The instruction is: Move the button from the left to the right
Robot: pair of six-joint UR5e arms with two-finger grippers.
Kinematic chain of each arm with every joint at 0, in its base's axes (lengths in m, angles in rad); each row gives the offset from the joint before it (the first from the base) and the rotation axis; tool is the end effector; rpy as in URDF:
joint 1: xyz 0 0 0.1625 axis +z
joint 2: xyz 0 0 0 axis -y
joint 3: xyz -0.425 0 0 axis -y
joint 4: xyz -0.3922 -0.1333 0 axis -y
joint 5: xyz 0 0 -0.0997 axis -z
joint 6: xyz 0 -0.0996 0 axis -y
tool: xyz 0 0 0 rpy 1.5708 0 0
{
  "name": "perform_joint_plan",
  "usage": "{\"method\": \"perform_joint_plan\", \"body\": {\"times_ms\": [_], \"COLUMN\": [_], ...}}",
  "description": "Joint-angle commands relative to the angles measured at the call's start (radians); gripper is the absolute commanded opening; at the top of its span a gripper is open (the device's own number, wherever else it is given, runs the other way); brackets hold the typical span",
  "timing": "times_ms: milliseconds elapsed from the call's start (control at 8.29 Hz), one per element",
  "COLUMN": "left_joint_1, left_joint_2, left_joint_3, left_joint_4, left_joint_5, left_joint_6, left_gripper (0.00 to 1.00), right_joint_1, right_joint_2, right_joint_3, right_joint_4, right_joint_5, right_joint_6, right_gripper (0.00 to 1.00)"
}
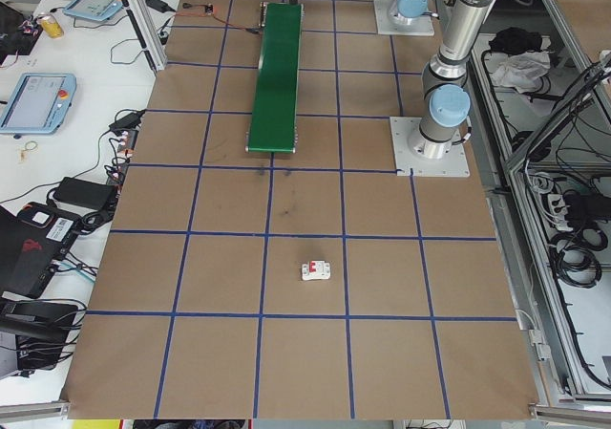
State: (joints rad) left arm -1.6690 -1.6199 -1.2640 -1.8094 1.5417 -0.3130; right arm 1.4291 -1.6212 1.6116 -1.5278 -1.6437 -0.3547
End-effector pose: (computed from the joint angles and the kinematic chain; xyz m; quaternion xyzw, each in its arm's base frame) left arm -0.1847 -0.4859 0.5893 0.1070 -0.9941 0.0064 0.0162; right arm 0.0588 -0.4802 0.4881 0.1068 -0.9935 -0.0251 0.0312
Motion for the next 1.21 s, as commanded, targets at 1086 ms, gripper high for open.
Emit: {"method": "perform_joint_plan", "body": {"times_ms": [1086], "left_joint_1": [0.0], "left_joint_2": [0.002], "left_joint_3": [0.0], "left_joint_4": [0.001], "left_joint_5": [0.0], "left_joint_6": [0.0], "left_gripper": [1.0], "right_joint_1": [0.143], "right_joint_2": [0.055], "right_joint_3": [-0.016], "right_joint_4": [-0.167], "right_joint_5": [0.022], "right_joint_6": [0.359], "right_gripper": [1.0]}}
